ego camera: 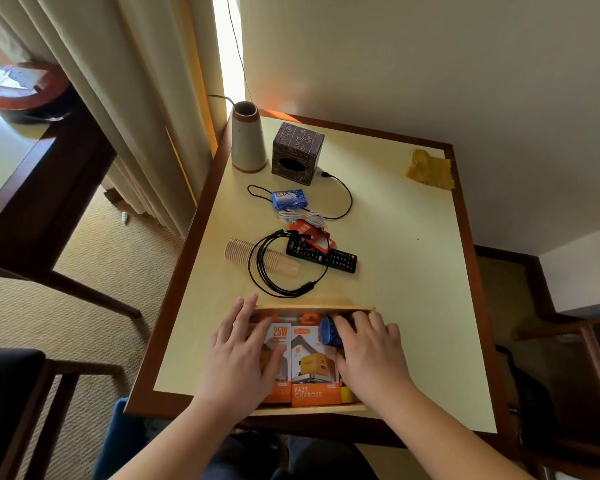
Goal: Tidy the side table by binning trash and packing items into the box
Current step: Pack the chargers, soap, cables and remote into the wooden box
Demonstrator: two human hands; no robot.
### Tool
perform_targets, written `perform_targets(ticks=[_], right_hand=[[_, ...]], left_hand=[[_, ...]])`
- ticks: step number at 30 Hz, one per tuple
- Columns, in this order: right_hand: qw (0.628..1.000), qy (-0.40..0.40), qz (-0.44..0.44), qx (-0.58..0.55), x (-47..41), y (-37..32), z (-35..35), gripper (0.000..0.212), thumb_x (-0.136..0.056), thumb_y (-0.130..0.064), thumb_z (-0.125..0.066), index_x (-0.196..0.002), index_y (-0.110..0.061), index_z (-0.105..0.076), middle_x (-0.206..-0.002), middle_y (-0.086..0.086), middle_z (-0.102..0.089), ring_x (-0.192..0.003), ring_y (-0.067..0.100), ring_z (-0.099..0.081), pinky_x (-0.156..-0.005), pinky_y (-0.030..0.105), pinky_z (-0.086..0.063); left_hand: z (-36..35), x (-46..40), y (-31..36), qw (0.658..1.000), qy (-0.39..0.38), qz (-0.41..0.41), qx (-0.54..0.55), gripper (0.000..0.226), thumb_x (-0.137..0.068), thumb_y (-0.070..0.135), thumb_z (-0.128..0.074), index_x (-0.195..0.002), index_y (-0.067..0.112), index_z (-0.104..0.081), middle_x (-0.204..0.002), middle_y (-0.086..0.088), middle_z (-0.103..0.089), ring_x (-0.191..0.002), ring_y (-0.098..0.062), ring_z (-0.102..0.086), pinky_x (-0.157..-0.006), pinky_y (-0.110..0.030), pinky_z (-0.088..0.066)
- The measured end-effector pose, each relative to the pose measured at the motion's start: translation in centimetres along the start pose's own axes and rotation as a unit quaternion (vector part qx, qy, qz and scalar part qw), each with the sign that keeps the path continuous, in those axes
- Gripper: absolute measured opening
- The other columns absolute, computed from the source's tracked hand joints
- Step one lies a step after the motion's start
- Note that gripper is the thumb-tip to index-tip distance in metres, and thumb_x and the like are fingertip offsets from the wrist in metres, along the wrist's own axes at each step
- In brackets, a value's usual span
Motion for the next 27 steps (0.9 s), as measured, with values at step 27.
perform_targets(ticks=[27], right_hand=[[0.985, 0.137, 0.007, -0.102, -3.8, 3.3, 3.0, 0.03, -0.097, -0.048, -0.062, -0.085, -0.021, -0.069, -0.085, -0.009, -0.053, -0.084, 0.014, -0.043, -0.068, 0.032, -0.043]], left_hand=[[1.0, 0.1, 0.5, 0.999, -0.029, 0.02, 0.008, 0.059, -0.102, 0.066, -0.035, -0.153, 0.038, -0.046, -0.175, 0.006, -0.002, -0.16, -0.018, 0.011, -0.121, -0.043, -0.003]])
Point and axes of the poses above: each hand's wrist, its own x-axis away from the middle knuckle, its own z-axis out of the back of the hand, y = z × x, the point moved 2 cm from there along -x, towards the middle knuckle
